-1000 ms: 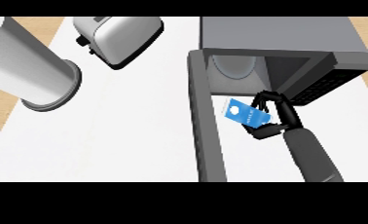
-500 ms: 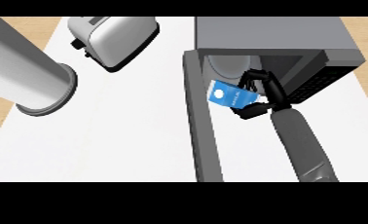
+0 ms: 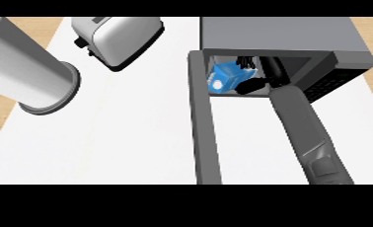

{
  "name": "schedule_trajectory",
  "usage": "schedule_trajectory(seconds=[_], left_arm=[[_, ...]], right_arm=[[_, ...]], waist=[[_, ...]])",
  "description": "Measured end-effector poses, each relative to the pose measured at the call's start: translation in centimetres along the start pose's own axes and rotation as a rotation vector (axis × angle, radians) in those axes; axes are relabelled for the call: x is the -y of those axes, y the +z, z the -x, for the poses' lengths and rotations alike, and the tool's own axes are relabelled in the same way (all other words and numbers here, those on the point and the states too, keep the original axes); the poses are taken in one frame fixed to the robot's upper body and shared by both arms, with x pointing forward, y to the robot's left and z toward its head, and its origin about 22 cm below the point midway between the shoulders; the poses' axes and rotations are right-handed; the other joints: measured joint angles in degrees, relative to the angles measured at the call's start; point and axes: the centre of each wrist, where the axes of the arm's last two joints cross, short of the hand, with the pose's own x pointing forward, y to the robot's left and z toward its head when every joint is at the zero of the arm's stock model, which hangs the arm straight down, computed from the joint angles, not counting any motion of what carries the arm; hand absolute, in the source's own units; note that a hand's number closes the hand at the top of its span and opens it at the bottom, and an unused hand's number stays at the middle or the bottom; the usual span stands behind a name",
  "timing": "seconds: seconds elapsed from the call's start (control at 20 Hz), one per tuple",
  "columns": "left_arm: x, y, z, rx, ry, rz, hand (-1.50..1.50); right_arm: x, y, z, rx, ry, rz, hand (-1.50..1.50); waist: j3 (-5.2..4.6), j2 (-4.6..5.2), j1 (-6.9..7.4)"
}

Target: Pick up the milk, place it into the microwave and close the microwave

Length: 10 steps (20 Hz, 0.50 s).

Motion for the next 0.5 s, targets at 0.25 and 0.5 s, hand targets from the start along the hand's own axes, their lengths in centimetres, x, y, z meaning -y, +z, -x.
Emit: schedule_trajectory(seconds=[0.25,0.5], left_arm=[[-0.5,-0.7,0.6,-0.005,0.002,0.007,-1.50],[-1.0,-1.6,1.4,-0.009,0.021,0.033,-1.50]], right_arm=[[0.0,-2.3,-0.7,-0.041,0.073,0.019,1.50],[0.4,-3.6,-1.0,-0.096,0.172,0.082,1.50]], waist=[[0.14,0.58,0.73],[0.17,1.36,2.25]])
